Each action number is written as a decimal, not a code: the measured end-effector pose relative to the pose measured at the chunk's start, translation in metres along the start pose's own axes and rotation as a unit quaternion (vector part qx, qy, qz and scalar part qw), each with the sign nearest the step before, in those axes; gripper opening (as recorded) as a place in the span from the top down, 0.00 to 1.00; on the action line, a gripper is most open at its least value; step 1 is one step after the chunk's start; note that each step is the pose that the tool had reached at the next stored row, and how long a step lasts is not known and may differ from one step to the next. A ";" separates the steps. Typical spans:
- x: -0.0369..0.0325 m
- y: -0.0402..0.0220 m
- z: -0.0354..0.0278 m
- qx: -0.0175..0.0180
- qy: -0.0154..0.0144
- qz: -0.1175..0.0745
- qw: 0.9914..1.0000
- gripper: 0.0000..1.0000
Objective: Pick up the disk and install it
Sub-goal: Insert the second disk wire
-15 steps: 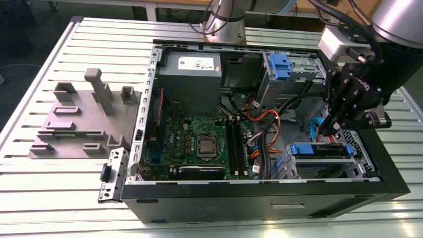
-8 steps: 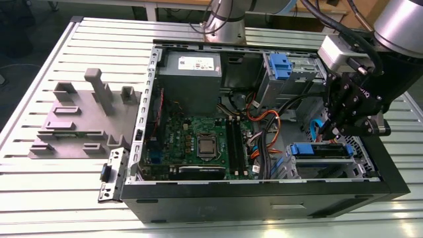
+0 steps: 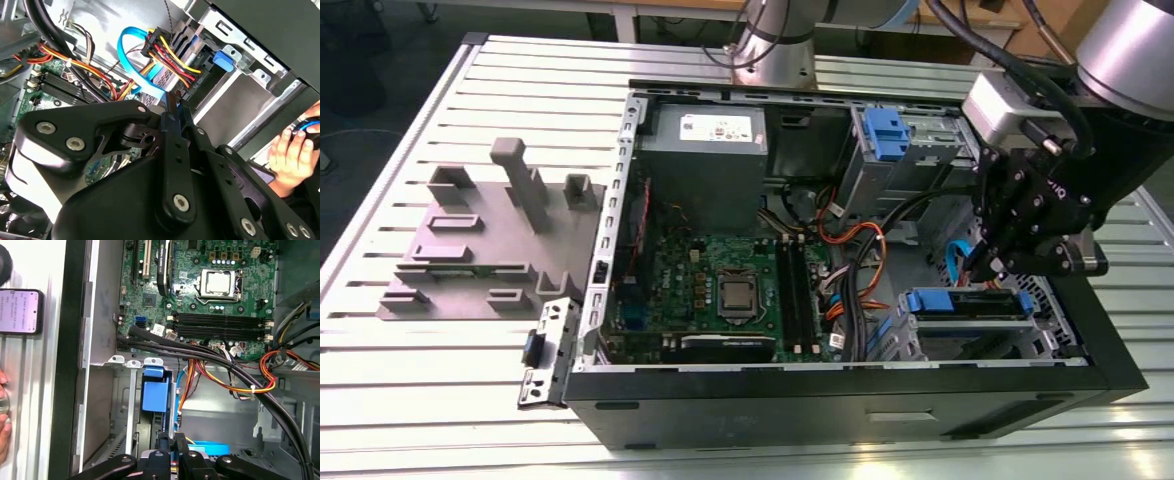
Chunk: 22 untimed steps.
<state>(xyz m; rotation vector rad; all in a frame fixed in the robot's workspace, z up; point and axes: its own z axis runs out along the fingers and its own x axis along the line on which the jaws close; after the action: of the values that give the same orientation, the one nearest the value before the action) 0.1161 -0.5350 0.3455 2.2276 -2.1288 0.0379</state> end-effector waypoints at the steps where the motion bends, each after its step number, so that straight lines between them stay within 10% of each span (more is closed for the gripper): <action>1: 0.0014 0.0002 0.0003 0.000 -0.004 0.000 1.000 0.84; 4: 0.0073 0.0007 0.0011 0.000 -0.009 0.000 1.000 0.84; 22: 0.0155 0.0014 0.0082 0.003 -0.010 -0.007 1.000 0.84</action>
<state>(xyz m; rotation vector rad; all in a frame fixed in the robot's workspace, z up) 0.1152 -0.5510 0.3382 2.2563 -2.1243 0.0226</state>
